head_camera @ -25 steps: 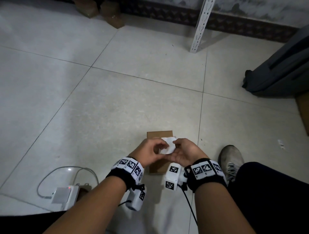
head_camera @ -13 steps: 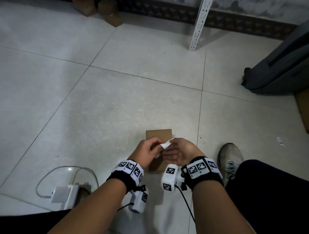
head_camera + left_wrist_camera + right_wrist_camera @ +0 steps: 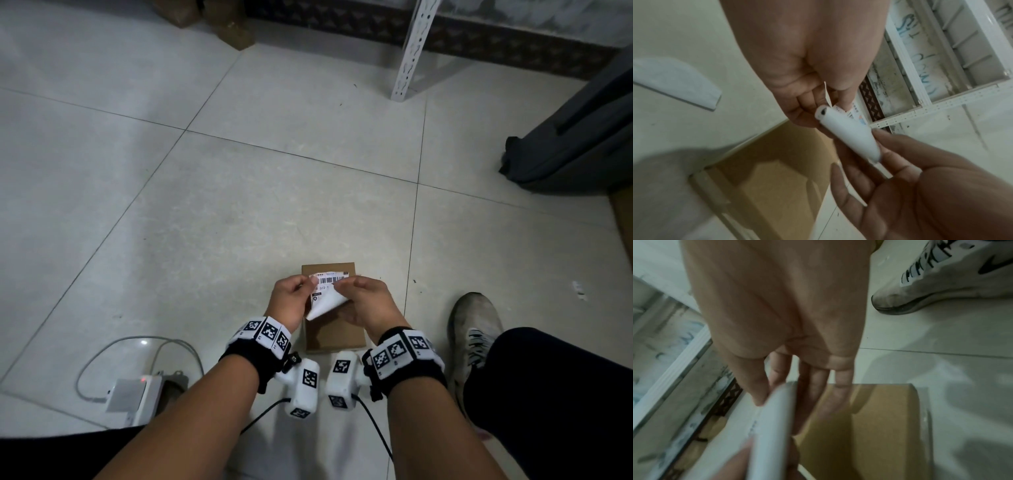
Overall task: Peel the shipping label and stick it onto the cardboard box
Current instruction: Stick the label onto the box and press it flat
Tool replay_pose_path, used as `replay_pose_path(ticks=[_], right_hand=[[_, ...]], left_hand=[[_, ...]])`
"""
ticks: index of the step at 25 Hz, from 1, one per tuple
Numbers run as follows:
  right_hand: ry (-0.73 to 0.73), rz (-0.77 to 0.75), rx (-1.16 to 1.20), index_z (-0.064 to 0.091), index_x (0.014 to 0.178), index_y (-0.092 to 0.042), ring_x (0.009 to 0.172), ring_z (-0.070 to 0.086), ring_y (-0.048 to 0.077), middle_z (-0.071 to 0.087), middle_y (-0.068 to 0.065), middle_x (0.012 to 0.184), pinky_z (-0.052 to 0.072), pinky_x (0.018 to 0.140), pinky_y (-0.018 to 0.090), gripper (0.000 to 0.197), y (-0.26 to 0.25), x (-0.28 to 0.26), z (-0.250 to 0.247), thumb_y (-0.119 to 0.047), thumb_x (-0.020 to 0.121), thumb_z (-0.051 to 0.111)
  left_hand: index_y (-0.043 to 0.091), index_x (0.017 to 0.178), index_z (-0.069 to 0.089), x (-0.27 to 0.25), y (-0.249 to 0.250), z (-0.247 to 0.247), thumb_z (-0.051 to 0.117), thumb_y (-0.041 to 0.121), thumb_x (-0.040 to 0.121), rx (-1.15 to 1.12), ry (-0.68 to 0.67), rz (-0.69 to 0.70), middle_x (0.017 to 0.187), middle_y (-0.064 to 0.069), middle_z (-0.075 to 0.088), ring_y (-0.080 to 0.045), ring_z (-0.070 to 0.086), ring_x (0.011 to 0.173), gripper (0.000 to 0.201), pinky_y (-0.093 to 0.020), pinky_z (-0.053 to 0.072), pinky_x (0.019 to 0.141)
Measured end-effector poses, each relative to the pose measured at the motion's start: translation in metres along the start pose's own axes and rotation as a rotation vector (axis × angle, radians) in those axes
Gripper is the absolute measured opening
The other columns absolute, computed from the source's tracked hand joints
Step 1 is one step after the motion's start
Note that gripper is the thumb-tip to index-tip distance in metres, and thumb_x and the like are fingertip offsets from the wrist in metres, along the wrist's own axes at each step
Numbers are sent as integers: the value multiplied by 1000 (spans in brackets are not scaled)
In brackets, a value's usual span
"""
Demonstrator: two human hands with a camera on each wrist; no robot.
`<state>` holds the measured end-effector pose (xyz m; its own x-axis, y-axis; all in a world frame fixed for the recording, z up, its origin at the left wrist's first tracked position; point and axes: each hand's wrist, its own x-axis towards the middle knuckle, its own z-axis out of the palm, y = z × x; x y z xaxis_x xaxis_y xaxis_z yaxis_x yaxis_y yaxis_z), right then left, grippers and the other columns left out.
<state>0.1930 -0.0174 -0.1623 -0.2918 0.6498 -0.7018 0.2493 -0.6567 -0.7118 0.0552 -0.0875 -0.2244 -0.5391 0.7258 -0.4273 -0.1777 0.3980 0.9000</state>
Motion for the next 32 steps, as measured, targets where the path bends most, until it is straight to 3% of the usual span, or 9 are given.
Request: replay_pose_path(ticks=[2, 6, 11, 16, 20, 23, 25, 28, 32], right_hand=[[36, -66, -11, 64, 77, -7, 51, 66, 13, 66, 12, 75, 51, 44, 20, 15, 4, 0, 2, -8, 92, 67], [104, -42, -15, 66, 70, -10, 51, 67, 18, 70, 5, 61, 53, 45, 23, 27, 12, 9, 0, -18, 95, 61], [57, -64, -40, 65, 78, -5, 49, 67, 19, 70, 20, 80, 53, 44, 23, 13, 20, 16, -4, 0, 90, 65], [-15, -110, -64, 67, 114, -4, 79, 71, 30, 75, 22, 105, 59, 78, 49, 37, 28, 23, -7, 17, 83, 61], [-87, -135, -143, 58, 132, -2, 81, 70, 21, 75, 14, 104, 58, 66, 27, 56, 36, 31, -12, 20, 81, 63], [-131, -164, -219, 56, 135, -4, 86, 71, 17, 73, 16, 111, 59, 67, 19, 65, 34, 32, -14, 23, 77, 66], [-145, -173, -264, 56, 135, -8, 88, 70, 15, 73, 9, 108, 59, 69, 18, 70, 32, 31, -15, 23, 74, 69], [-132, -182, -287, 57, 136, -8, 93, 72, 16, 74, 7, 112, 60, 72, 20, 73, 32, 36, -19, 20, 71, 74], [-67, -235, -364, 56, 138, -8, 94, 72, 6, 73, -5, 108, 58, 75, 19, 74, 30, 40, -19, 16, 71, 76]], left_hand=[[1, 77, 68, -4, 1, 4, 66, 11, 92, 1, -28, -5, 63, -2, 63, -10, 56, 53, 19, -24, 46, 56], [6, 87, 66, -10, 0, 6, 75, -3, 81, -39, -76, -43, 80, -3, 73, -2, 67, 59, 15, -18, 51, 53], [-2, 115, 59, -10, 3, 0, 74, -20, 71, -160, -136, -103, 100, -15, 73, -18, 73, 82, 49, -23, 60, 68], [6, 121, 61, -9, 1, -3, 81, -16, 64, -51, -195, -106, 109, -13, 73, -25, 70, 97, 64, -39, 59, 88], [7, 117, 67, -8, -1, -5, 77, -9, 74, -70, -182, -123, 102, -12, 74, -26, 71, 91, 47, -32, 61, 79], [11, 91, 72, 1, -6, -5, 66, 5, 91, -52, -50, -158, 86, -12, 73, -30, 69, 84, 9, -47, 60, 82], [18, 77, 73, 9, -9, -1, 63, 14, 93, 54, 32, -113, 82, -9, 75, -29, 70, 79, 19, -48, 60, 82], [14, 82, 80, 15, -5, 7, 68, 16, 88, 176, 84, -56, 80, -6, 77, -23, 71, 73, 13, -35, 60, 77], [17, 99, 77, 23, 3, 12, 73, 20, 81, 287, 93, -8, 86, -8, 77, -24, 73, 81, 19, -38, 61, 80]])
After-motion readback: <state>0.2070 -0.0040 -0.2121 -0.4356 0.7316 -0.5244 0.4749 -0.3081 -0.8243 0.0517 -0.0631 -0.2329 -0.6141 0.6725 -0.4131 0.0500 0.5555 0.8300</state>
